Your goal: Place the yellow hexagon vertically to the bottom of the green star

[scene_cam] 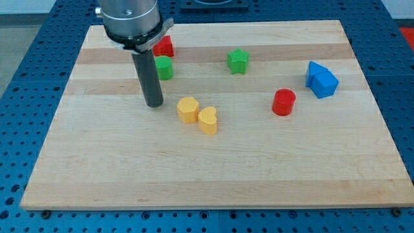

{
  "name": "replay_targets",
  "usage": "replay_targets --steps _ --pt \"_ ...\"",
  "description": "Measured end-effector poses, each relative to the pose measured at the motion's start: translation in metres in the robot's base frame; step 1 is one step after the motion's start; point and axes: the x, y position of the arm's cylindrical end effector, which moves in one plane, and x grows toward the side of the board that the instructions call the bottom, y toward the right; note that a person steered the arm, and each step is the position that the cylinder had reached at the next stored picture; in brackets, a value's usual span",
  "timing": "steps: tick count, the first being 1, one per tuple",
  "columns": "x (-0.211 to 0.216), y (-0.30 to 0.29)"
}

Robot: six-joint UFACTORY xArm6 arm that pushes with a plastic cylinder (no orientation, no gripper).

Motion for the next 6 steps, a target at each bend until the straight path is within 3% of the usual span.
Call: replay_targets --steps 2,6 --pt "0.026 0.005" --pt "0.028 0.081"
